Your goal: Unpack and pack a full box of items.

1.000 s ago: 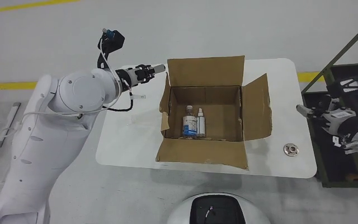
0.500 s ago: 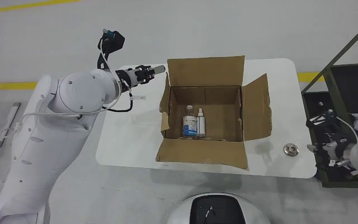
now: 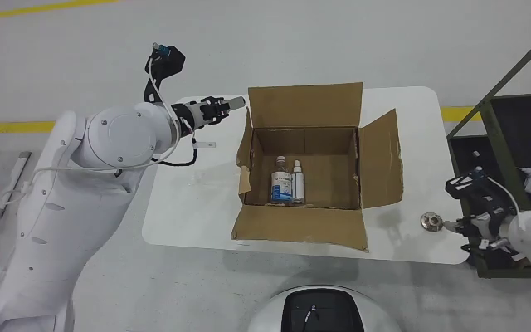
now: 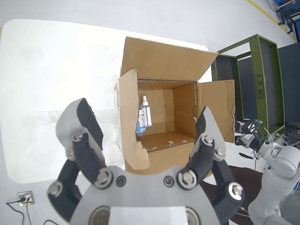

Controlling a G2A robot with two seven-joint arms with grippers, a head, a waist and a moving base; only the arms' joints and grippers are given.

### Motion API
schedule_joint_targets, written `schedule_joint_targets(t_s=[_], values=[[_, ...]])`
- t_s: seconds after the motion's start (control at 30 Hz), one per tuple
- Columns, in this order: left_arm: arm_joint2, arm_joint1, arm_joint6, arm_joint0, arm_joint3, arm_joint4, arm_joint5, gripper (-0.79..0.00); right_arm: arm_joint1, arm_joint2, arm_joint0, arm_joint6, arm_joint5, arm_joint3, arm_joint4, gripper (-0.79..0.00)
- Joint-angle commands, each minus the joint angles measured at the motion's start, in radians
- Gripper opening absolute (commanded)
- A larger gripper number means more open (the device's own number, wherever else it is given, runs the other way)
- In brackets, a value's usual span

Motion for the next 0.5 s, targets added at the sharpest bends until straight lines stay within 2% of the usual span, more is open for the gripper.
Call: schedule_joint_targets(t_s=[0.0, 0.17, 0.2, 0.23, 0.27, 0.33, 0.37, 0.43, 0.47], values=[[0.0, 0.0, 0.0, 0.0, 0.0, 0.0, 0.0, 0.0, 0.001, -0.021, 0.001, -0.02, 0.003, 0.027, 0.003, 0.0], [0.0, 0.0, 0.0, 0.0, 0.0, 0.0, 0.0, 0.0, 0.003, -0.096, 0.024, -0.051, 0.006, 0.089, -0.024, 0.0], [0.0, 0.0, 0.0, 0.0, 0.0, 0.0, 0.0, 0.0, 0.003, -0.112, 0.028, -0.054, 0.01, 0.104, -0.028, -0.065], [0.0, 0.0, 0.0, 0.0, 0.0, 0.0, 0.0, 0.0, 0.003, -0.126, 0.033, -0.059, 0.018, 0.121, -0.023, -0.185], [0.0, 0.0, 0.0, 0.0, 0.0, 0.0, 0.0, 0.0, 0.003, -0.137, 0.038, -0.06, 0.023, 0.136, -0.025, -0.228], [0.0, 0.0, 0.0, 0.0, 0.0, 0.0, 0.0, 0.0, 0.003, -0.156, 0.05, -0.066, 0.034, 0.16, -0.044, -0.188], [0.0, 0.0, 0.0, 0.0, 0.0, 0.0, 0.0, 0.0, 0.004, -0.165, 0.054, -0.069, 0.039, 0.171, -0.048, -0.219], [0.0, 0.0, 0.0, 0.0, 0.0, 0.0, 0.0, 0.0, 0.004, -0.177, 0.064, -0.077, 0.045, 0.19, -0.042, -0.329], [0.0, 0.0, 0.0, 0.0, 0.0, 0.0, 0.0, 0.0, 0.005, -0.182, 0.068, -0.079, 0.045, 0.2, -0.044, -0.351]])
